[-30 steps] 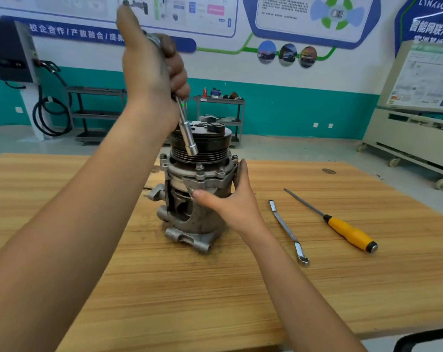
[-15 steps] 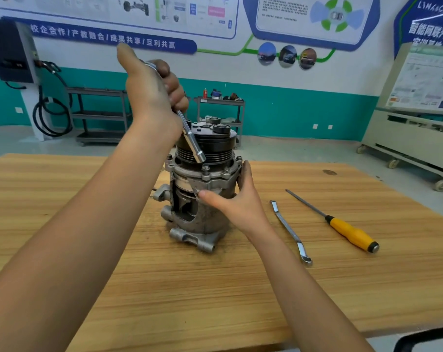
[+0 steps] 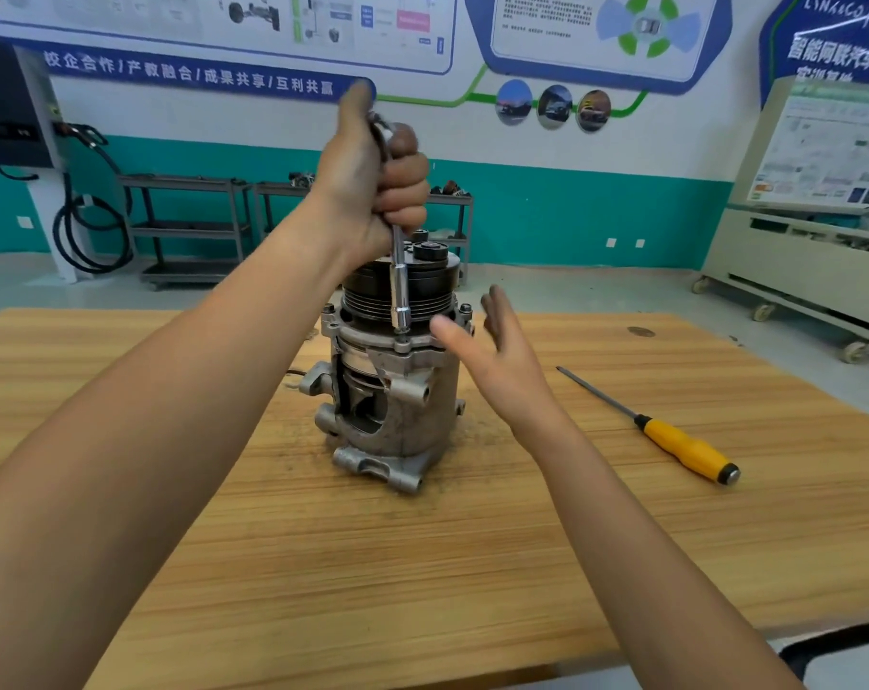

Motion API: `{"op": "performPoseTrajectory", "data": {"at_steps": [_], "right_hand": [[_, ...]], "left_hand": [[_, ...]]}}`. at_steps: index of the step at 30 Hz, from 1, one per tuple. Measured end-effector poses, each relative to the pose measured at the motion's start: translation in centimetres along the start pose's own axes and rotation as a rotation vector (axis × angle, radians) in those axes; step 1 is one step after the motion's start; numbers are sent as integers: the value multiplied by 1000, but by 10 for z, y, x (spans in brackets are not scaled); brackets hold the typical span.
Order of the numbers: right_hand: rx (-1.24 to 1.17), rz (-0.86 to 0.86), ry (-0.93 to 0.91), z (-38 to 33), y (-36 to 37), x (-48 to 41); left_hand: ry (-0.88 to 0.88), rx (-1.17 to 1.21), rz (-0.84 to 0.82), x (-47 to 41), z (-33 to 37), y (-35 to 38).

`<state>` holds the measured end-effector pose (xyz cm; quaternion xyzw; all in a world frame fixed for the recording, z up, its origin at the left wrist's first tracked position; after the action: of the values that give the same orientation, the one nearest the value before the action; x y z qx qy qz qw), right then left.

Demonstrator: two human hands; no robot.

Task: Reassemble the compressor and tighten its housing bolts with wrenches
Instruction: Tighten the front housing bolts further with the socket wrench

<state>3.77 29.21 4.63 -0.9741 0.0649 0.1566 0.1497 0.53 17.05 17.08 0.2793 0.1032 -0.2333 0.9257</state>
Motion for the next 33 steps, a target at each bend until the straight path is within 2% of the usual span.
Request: {"op": "performPoseTrajectory", "data": {"at_steps": [3,5,8,10,13,15,19,24,27,29,31,33], "right_hand": [[9,207,-156,-25,-7,-7],[-2,280,-229,-43,-11,-11],[36,269,-294,-67,-14,-16],[106,193,-284,-75,-13,-18],[223,42,-247,-82,-5,-22],[272,4,-255,-86,2,-22],[321,33,-273,-91,4,-24],[314,-21,-227,-88,-2,-19],[323,-6,-257,-88,0,-16],[336,80,-309,-85,1,-14],[319,247,-342,-72,-1,-5],[306,295,-255,-40,-1,4]], "left_hand": [[-25,-254,-171,1,-12,22],[-22,-279,-172,1,-15,27],[39,-86,44,-1,-6,11],[87,31,214,0,-2,-3],[161,59,294,3,-3,-10],[157,65,218,4,-2,-11],[50,12,-48,2,0,-9],[-111,-121,-126,-1,0,1],[-172,-213,-61,2,6,2],[-167,-280,34,6,8,5],[-83,-316,172,10,5,11],[57,-340,273,13,1,15]]}}
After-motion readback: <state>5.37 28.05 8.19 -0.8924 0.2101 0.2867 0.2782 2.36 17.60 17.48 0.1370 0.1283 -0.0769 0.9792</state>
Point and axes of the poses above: each hand's wrist, its own x-axis away from the middle knuckle, its own y-axis out of the palm, z = x × y, the point moved 3 cm from there along -x, towards the middle knuckle, and after that the axes turned 4 degrees about x, right-handed, at the moved point
